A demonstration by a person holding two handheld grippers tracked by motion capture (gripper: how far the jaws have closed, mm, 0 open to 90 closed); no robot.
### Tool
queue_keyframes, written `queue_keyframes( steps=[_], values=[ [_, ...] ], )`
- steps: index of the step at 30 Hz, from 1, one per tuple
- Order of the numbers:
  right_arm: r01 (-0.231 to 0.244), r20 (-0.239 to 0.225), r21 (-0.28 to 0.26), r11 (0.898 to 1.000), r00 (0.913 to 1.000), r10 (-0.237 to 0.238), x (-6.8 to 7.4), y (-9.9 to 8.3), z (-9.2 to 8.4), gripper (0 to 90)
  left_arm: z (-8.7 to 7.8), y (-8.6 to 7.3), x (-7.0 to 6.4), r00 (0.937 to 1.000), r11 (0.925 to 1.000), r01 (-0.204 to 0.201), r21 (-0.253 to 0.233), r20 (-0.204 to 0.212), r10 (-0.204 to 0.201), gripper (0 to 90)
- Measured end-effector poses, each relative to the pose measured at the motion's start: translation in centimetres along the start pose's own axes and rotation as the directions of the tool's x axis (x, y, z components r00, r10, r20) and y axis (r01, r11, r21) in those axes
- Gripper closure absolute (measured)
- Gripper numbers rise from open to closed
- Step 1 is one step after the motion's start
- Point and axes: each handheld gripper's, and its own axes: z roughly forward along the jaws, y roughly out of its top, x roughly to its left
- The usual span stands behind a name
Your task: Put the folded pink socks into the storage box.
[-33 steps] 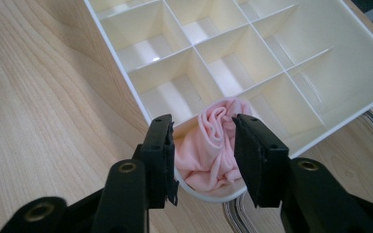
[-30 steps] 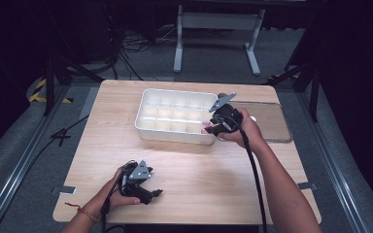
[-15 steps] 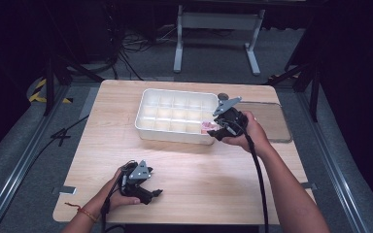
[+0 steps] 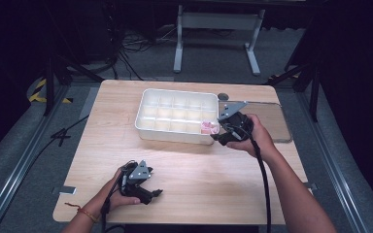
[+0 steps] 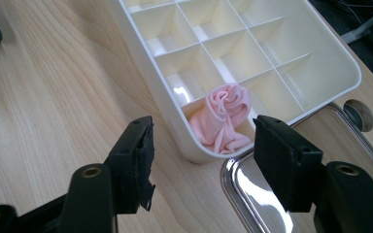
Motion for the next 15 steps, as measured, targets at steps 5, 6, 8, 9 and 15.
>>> queue_keyframes(
  steps=[5, 6, 8, 9, 15],
  values=[
    [0.003, 0.015, 0.0, 1.0, 0.9999, -0.003, 0.1, -0.7, -0.4, 38.2, 0.0, 0.0, 0.0, 1.0, 1.0, 0.0, 0.0, 0.0, 0.0, 14.6],
    [0.009, 0.019, 0.004, 1.0, 0.9998, -0.009, 0.1, -0.8, -0.5, 37.6, 0.0, 0.0, 0.0, 1.0, 1.0, -0.001, 0.0, -0.001, 0.001, 14.6],
    [0.002, 0.019, -0.003, 1.0, 0.9998, -0.002, 0.1, -1.2, -0.7, 36.3, 0.0, 0.0, 0.0, 1.0, 1.0, 0.0, 0.0, 0.0, 0.0, 14.6],
    [0.001, 0.022, -0.001, 1.0, 0.9997, -0.001, 0.2, -1.3, -0.8, 35.6, 0.0, 0.0, 0.0, 1.0, 1.0, -0.001, 0.0, -0.001, 0.001, 14.6],
    [0.003, 0.029, -0.003, 1.0, 0.9996, -0.002, 0.3, -2.0, -1.2, 32.2, 0.0, 0.0, 0.0, 1.0, 1.0, 0.0, 0.0, 0.001, 0.0, 14.6]
  ],
)
